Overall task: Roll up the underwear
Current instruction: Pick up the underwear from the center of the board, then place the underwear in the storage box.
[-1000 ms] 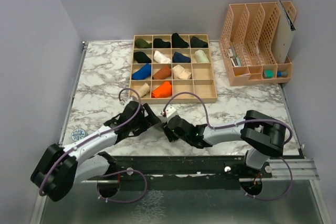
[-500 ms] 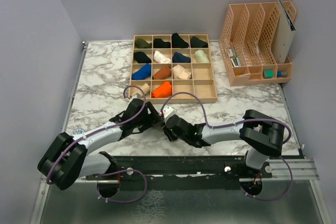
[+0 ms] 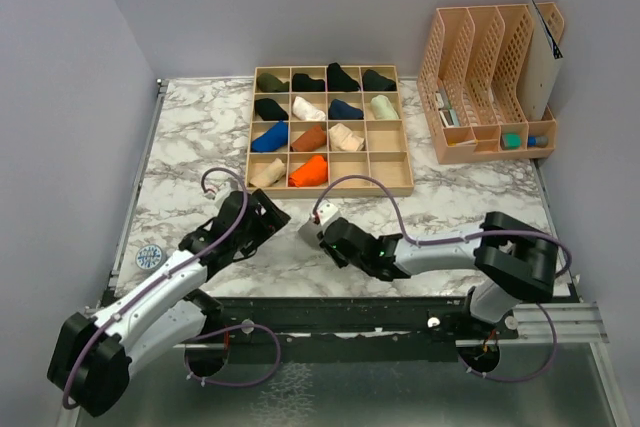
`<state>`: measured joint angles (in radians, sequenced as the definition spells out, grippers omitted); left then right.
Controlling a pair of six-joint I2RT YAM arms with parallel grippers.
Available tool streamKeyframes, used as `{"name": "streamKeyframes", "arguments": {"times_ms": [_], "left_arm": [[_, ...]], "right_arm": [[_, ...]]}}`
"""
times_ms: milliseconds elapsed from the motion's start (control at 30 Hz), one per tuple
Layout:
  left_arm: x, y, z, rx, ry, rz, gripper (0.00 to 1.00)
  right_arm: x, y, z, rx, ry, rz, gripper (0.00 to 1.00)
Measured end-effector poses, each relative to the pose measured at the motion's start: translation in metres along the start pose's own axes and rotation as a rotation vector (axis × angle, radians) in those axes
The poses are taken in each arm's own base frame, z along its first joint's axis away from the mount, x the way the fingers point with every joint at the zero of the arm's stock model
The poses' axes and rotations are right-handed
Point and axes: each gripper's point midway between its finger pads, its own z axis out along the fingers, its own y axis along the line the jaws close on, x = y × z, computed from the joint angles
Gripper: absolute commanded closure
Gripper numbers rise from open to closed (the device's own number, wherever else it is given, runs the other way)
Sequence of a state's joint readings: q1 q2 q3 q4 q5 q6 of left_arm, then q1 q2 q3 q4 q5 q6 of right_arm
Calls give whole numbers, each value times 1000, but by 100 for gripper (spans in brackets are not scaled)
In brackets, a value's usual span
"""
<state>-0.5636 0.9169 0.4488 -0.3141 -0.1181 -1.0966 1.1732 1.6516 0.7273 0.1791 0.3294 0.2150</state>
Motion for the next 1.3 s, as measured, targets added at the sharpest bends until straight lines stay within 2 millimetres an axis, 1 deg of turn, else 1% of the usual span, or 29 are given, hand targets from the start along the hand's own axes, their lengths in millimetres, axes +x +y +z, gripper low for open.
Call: {"name": "streamKeyframes", "arguments": {"times_ms": [67, 100, 167, 233, 333, 400, 467, 600, 667, 767, 800, 933, 1000, 1067, 1200, 1300], "left_arm": [[-7, 0, -8, 7, -34, -21, 2], [-10, -1, -13, 15, -49, -30, 2], [-16, -2, -22, 33, -81, -46, 2], [-21, -3, -29, 47, -107, -56, 2], [-23, -1, -33, 41, -119, -64, 2], [-23, 1, -34, 32, -117, -67, 2], [-22, 2, -34, 25, -113, -65, 2], [-20, 4, -30, 4, -98, -59, 2], [-16, 6, -26, -10, -81, -53, 2], [-10, 6, -21, -14, -47, -40, 2], [-8, 5, -20, -13, -34, -35, 2], [-1, 1, -16, 5, 6, -17, 2], [1, -1, -16, 14, 20, -7, 2], [3, -3, -17, 26, 30, 1, 2], [4, -5, -17, 41, 39, 11, 2], [4, -5, -17, 43, 42, 14, 2]], "right_arm": [[2, -12, -10, 24, 5, -9, 100], [-1, -19, -16, 38, -2, -12, 100], [-13, -30, -27, 58, -36, -12, 100], [-30, -41, -38, 80, -87, -9, 99], [-53, -60, -54, 120, -154, -10, 99], [-62, -76, -61, 152, -180, -21, 100], [-68, -102, -65, 200, -186, -33, 100], [-77, -176, -68, 330, -153, -48, 100], [-88, -213, -67, 371, -145, -48, 100], [-101, -261, -67, 441, -147, -81, 100], [-102, -273, -67, 457, -145, -97, 100], [-106, -307, -56, 469, -114, -184, 100], [-106, -322, -46, 476, -91, -226, 100], [-101, -332, -35, 473, -73, -269, 100], [-80, -343, -14, 457, 1, -340, 100], [-71, -346, 2, 437, 42, -382, 100]]}}
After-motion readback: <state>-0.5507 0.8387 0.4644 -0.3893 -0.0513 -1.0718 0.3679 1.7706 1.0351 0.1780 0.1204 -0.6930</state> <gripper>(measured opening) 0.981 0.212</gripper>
